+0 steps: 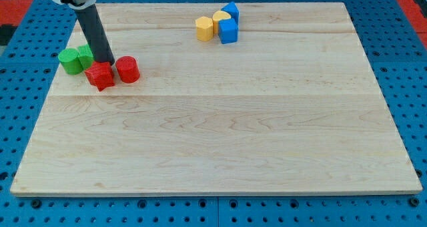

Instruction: Move the red circle closer to the red star

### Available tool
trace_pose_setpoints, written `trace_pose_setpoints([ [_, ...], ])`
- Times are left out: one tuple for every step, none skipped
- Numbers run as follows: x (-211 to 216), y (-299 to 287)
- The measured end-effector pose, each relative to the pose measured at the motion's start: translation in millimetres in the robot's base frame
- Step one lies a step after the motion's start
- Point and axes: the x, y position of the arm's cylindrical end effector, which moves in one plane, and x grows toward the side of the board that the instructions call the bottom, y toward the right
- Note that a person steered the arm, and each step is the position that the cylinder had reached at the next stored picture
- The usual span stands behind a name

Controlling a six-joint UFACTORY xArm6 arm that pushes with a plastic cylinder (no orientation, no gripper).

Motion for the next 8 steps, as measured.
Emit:
trace_pose_setpoints([
  [8,0],
  [5,0],
  [1,4],
  [0,8],
  [-11,10],
  [-21,16],
  [-29,35],
  [-29,54],
])
